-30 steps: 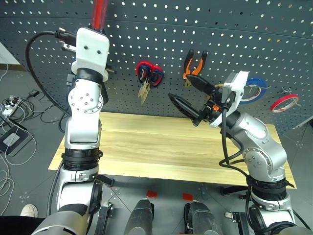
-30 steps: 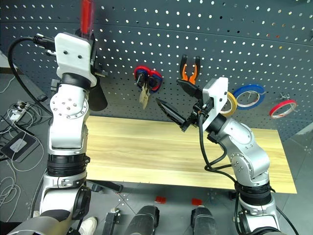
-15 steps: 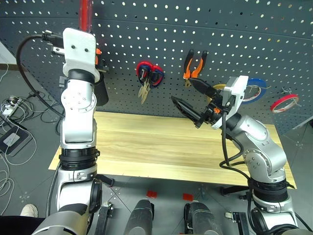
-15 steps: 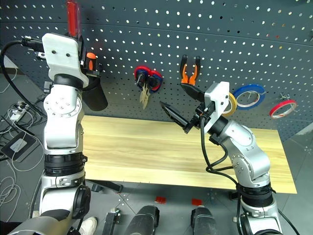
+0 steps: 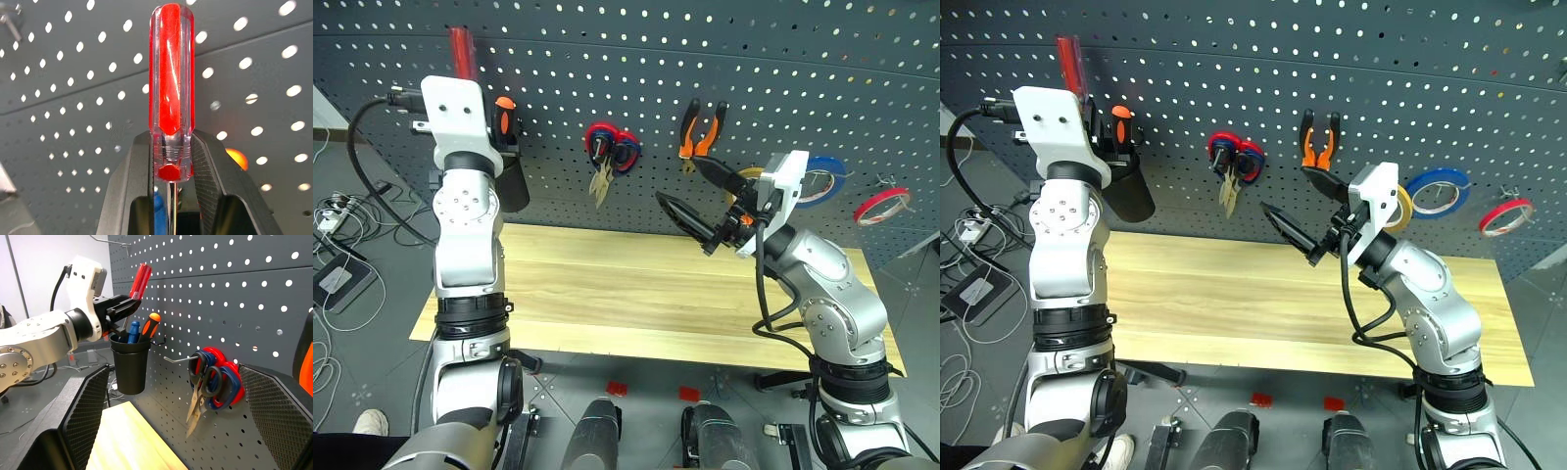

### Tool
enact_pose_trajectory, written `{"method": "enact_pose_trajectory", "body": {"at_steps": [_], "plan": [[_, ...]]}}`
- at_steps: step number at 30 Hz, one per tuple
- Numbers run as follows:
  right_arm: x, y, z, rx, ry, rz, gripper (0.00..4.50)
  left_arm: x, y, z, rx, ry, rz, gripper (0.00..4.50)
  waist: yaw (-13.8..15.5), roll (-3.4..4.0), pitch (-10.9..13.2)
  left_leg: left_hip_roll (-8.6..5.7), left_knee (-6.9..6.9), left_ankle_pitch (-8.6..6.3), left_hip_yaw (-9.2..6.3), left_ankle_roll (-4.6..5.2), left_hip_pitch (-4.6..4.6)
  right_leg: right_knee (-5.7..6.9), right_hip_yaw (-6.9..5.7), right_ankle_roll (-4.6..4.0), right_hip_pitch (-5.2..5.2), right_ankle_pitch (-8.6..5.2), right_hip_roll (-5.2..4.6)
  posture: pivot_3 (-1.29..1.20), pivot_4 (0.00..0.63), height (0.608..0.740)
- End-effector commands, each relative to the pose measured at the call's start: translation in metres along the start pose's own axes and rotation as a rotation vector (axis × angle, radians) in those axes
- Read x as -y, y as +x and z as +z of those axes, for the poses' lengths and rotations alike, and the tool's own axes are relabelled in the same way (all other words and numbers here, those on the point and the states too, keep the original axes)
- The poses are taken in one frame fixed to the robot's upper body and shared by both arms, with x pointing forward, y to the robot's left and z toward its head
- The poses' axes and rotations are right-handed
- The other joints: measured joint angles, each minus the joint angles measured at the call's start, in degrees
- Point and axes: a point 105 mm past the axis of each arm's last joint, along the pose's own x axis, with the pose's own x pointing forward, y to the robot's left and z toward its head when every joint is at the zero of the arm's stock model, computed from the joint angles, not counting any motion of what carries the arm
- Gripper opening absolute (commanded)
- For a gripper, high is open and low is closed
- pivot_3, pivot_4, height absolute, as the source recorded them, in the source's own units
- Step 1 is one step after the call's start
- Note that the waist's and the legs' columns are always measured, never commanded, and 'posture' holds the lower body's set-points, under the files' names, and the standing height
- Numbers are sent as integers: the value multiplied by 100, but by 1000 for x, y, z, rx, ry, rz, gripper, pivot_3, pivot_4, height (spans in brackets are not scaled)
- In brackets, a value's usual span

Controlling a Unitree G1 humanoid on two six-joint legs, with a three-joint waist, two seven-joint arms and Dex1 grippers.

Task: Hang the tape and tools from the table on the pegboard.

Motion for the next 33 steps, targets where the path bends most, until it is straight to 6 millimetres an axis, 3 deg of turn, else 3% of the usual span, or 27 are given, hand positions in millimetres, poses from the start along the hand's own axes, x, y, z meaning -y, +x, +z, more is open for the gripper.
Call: {"method": "enact_pose_trajectory", "body": {"at_steps": [1, 2, 14, 24, 29, 33], "plan": [[-6, 1, 17, 51, -32, 23, 4500, -8, -3, 1, -1, -10, 35, 741, -8, 0, 0, 0, 0, 0, 0, 0, 0, 1, 1, 0, 0, 0, 0, 145, 192, 740], [-6, 1, 17, 50, -32, 23, 4500, -8, -4, 0, -3, -11, 35, 741, -13, 0, 0, 0, 0, 0, 1, 0, 0, 1, 1, 0, 0, 0, 0, 145, 192, 740], [-4, 3, 15, 44, -35, 21, 4500, -4, -6, -5, -33, -17, 18, 4430, -9, 0, 0, 0, 0, 0, -2, 0, 1, 3, 0, 0, 0, 0, 0, 148, 193, 740], [-4, 0, 15, 36, -47, 21, 4500, 12, -20, 3, -40, -49, -89, 4486, 5, 0, 0, -1, 1, 0, -1, 0, 1, 4, 3, 0, 1, 0, 0, 154, 180, 740], [-6, -4, 16, 23, -58, 14, 4500, 33, -36, 17, 7, -31, -191, 4486, 12, 0, 0, 0, 2, 0, -1, 0, 1, 1, 3, 0, 1, 0, 0, 162, 169, 740], [2, -14, 4, -73, -94, -74, 4500, 55, -55, 15, -18, -63, -281, 4486, 17, 1, -15, -1, 1, 0, 2, 0, 2, 3, 9, 0, 1, 0, -1, 161, 162, 740]]}}
